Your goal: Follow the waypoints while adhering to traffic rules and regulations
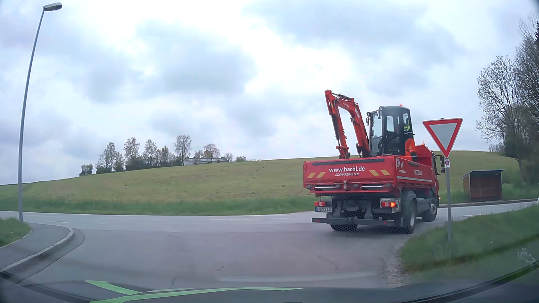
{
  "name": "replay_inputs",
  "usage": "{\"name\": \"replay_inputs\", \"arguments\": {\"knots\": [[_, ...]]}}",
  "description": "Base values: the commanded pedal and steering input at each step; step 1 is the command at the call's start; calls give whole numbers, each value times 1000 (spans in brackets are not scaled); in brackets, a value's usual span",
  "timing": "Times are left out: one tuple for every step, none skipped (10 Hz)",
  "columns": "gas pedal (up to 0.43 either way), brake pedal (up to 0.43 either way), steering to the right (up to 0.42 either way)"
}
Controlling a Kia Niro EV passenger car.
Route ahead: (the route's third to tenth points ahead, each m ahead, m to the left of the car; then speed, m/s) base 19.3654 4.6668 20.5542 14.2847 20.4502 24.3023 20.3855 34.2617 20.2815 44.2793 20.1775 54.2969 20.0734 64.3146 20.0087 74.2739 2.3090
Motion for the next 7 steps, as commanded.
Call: {"name": "replay_inputs", "arguments": {"knots": [[449,0,0],[441,0,0],[441,0,0],[441,0,0],[429,0,0],[421,0,0],[390,0,0]]}}
